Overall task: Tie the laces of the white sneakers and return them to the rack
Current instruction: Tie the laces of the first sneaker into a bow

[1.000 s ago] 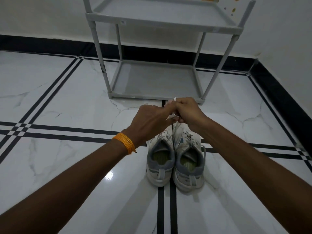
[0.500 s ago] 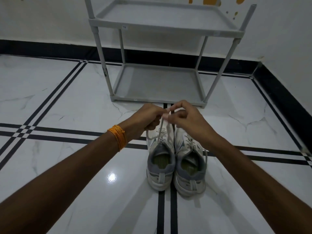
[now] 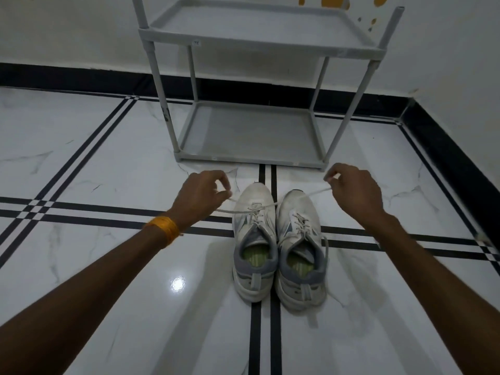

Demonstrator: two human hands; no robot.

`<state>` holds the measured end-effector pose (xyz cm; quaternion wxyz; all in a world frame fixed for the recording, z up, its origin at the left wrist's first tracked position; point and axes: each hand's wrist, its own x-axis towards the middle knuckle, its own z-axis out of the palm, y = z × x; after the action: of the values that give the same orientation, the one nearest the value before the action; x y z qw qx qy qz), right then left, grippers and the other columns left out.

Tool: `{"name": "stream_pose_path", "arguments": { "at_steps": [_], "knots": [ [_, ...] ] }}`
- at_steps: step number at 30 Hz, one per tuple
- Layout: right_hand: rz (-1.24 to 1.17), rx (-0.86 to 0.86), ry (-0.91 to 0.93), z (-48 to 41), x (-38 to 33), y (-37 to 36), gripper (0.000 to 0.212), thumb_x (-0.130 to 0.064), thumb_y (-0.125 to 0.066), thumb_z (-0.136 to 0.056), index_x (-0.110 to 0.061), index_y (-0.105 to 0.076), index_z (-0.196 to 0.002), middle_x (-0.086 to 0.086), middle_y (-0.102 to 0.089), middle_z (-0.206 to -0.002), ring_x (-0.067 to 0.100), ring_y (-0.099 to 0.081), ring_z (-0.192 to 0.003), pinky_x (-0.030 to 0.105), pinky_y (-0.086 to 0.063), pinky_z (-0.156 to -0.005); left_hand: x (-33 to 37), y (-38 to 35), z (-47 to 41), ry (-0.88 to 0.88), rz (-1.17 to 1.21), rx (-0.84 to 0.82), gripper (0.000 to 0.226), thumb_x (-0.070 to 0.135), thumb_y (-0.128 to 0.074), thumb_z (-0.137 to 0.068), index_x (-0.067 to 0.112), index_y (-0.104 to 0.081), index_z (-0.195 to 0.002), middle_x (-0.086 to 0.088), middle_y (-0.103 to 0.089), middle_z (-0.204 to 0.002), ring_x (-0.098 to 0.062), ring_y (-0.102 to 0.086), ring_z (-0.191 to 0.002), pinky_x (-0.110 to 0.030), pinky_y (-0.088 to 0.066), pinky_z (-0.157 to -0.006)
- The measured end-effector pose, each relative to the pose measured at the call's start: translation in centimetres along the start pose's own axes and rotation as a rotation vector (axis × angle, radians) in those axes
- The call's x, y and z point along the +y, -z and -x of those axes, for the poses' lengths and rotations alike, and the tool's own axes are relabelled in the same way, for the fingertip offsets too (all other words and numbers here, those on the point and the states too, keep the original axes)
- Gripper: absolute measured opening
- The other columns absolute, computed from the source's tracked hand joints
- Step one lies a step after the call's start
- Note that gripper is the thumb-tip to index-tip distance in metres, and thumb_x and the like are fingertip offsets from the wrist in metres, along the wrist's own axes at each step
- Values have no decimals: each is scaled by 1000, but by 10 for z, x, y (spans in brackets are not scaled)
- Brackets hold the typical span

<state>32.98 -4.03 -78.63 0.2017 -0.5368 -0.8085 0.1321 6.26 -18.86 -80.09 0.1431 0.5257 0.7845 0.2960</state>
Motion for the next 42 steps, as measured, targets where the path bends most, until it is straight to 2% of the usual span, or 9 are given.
{"name": "stream_pose_path", "arguments": {
  "at_steps": [7,10,12,14,16,18,23,33,42],
  "knots": [
    [407,-80,-83,28,37,-29,18,-9,-51,-93,-12,-67,-102,12,-71,-90,28,-58,-69,27,-35,-62,-54,1,13,23,-509,-15,21,34,-70,-85,14,-71,-92,-10,-73,-88,-24,-61,-80,-28,-42,-67],
    [541,-181,-4,34,21,-40,23,-25,-47,-96,-18,-63,-111,7,-68,-107,30,-60,-97,36,-42,-79,-49,-13,15,-46,-632,-100,32,33,-57,-92,16,-64,-118,-10,-70,-109,-29,-61,-104,-35,-46,-80],
    [534,-149,88,36,6,-43,26,-26,-51,-92,-20,-64,-115,6,-65,-113,30,-54,-109,42,-42,-89,-38,-25,17,-161,-532,-129,37,33,-53,-95,19,-59,-128,-7,-65,-125,-29,-54,-118,-39,-45,-94],
    [252,-159,194,40,-15,-46,24,-20,-57,-89,-19,-70,-110,5,-69,-111,27,-57,-107,40,-47,-88,-18,-37,24,-201,-250,-145,31,24,-56,-95,16,-65,-123,-5,-67,-123,-26,-56,-114,-33,-45,-92],
    [-101,-351,209,47,-38,-47,18,-19,-64,-87,-18,-74,-102,1,-73,-104,19,-63,-97,31,-50,-81,-3,-51,32,-192,-98,-183,25,20,-59,-93,13,-70,-114,-5,-72,-114,-24,-62,-103,-28,-46,-85],
    [-199,-521,222,54,-51,-53,15,-21,-70,-84,-16,-74,-98,-2,-72,-97,13,-63,-86,21,-47,-71,-1,-60,36,-166,-69,-171,20,21,-60,-93,14,-72,-107,-5,-74,-106,-22,-64,-94,-32,-50,-84],
    [-232,-455,220,56,-51,-61,2,-14,-75,-80,-12,-75,-81,2,-74,-82,15,-66,-75,28,-51,-71,-3,-63,36,-146,-38,-118,13,21,-61,-92,11,-70,-92,-5,-72,-88,-16,-57,-74,-24,-39,-68],
    [221,-426,294,62,-42,-80,13,-7,-56,-83,-5,-66,-91,21,-70,-96,35,-65,-87,33,-41,-66,-17,-57,34,-263,-332,-250,10,6,-62,-87,13,-66,-93,-6,-71,-92,-22,-63,-81,-27,-45,-71],
    [35,-497,240,58,-39,-60,20,-22,-55,-93,-10,-69,-84,12,-72,-93,29,-64,-92,40,-50,-80,-17,-52,35,-136,-235,-201,16,24,-60,-92,11,-68,-91,-8,-73,-86,-21,-63,-76,-28,-46,-68]
  ]
}}
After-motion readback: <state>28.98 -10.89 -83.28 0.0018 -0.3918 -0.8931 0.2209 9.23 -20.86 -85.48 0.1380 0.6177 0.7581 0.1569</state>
